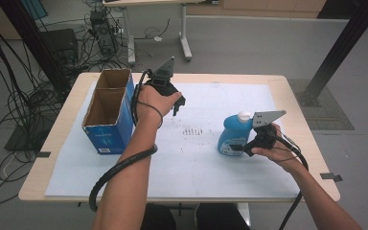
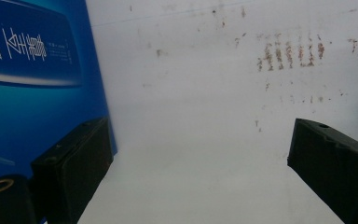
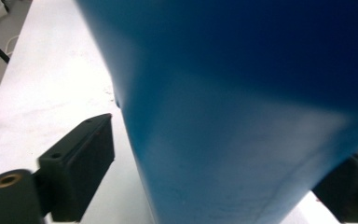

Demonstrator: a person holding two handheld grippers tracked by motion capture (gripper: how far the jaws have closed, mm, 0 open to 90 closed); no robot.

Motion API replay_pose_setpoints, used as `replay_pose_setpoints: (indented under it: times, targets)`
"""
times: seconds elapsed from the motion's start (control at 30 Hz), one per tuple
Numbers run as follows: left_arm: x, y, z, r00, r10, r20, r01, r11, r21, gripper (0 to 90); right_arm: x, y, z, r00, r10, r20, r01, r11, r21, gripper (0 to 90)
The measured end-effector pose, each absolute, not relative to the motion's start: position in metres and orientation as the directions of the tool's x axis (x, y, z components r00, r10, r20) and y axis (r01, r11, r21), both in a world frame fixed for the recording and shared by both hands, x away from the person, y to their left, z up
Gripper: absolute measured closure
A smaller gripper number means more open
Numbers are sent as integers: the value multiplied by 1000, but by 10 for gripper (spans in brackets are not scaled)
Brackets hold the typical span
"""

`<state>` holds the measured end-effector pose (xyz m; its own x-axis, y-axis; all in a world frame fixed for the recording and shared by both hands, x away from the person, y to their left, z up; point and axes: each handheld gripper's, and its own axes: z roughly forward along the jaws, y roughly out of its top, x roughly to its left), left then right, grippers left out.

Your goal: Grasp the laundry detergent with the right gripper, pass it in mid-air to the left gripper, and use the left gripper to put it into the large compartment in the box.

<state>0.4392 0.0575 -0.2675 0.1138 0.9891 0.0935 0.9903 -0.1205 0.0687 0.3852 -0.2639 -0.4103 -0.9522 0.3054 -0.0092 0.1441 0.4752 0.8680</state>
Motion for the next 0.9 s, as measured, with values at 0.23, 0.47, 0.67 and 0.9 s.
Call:
replay_pose_setpoints:
  times: [0.23, 0.47, 0.67, 0.9]
  targets:
    - [440, 56, -267, 115, 989, 94, 990, -122, 72, 70, 386, -264, -412, -955, 296, -16, 136, 485, 864, 223]
    - [439, 57, -268, 118, 988, 100, 990, -125, 69, 70, 387, -264, -414, -959, 282, -13, 132, 491, 861, 354]
    - [440, 58, -266, 119, 988, 103, 990, -126, 68, 70, 386, -264, -415, -963, 270, -12, 125, 484, 866, 393]
    - [439, 58, -265, 116, 988, 101, 990, -124, 70, 70, 387, -265, -415, -963, 268, -11, 124, 483, 867, 399]
